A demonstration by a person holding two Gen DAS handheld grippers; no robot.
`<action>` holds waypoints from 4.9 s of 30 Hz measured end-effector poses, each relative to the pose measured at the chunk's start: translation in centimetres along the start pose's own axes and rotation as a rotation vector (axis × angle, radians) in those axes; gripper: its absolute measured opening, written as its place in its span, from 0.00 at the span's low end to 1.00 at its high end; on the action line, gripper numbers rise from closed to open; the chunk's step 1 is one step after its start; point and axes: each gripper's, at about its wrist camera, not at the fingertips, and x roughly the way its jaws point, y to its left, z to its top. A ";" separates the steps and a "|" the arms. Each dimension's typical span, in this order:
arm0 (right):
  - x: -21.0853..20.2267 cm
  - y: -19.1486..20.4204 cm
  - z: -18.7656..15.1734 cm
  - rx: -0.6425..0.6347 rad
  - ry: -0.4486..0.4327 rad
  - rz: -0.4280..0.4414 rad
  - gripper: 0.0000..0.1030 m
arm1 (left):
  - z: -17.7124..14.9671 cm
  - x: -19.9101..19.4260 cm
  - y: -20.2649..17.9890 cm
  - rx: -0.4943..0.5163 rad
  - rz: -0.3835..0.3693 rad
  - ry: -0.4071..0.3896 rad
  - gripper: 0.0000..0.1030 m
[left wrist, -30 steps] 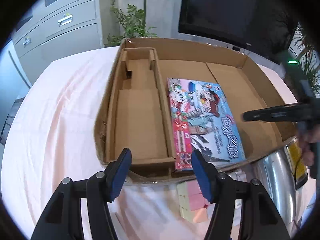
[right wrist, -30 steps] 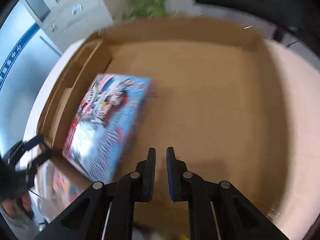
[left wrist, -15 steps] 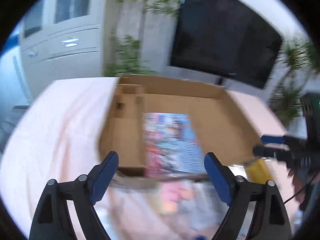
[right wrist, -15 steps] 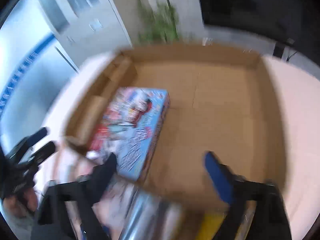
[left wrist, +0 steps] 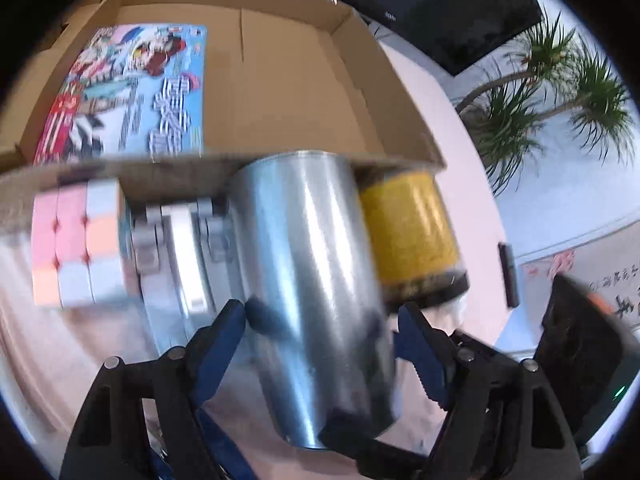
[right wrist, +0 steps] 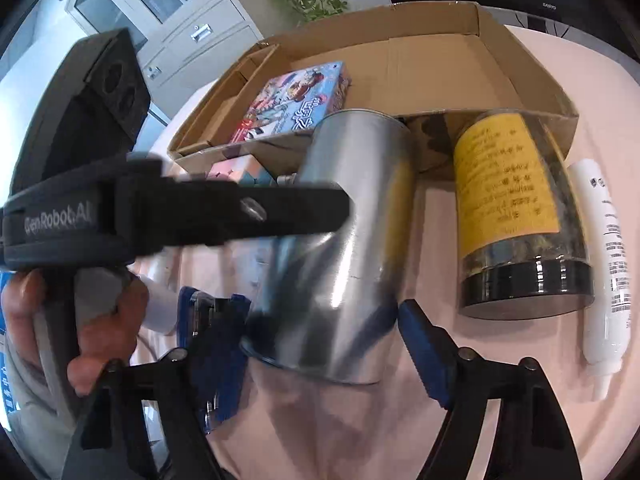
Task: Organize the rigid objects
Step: 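Close both grippers around the silver metal can, then carry the silver can into the box beside the game box, release, then grasp the yellow-labelled jar with both grippers and lift it, then set the yellow jar in the box beside the silver can, release, then grasp the white spray bottle with the right gripper while the left gripper joins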
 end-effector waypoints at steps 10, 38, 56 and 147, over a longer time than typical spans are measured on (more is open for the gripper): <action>0.8 -0.9 -4.3 0.059 0.162 0.135 0.82 | -5.3 0.5 0.1 -0.016 -0.034 0.044 0.78; 8.4 -3.3 21.2 0.028 0.146 0.067 0.84 | 16.0 -0.6 5.9 -0.114 -0.090 0.017 0.79; -1.4 -5.7 13.8 0.006 -0.011 0.121 0.84 | 11.2 -4.3 0.2 -0.010 0.195 -0.171 0.76; -3.8 -7.9 -5.9 -0.360 0.061 -0.052 0.42 | -1.7 -1.1 -8.6 0.632 0.097 -0.092 0.74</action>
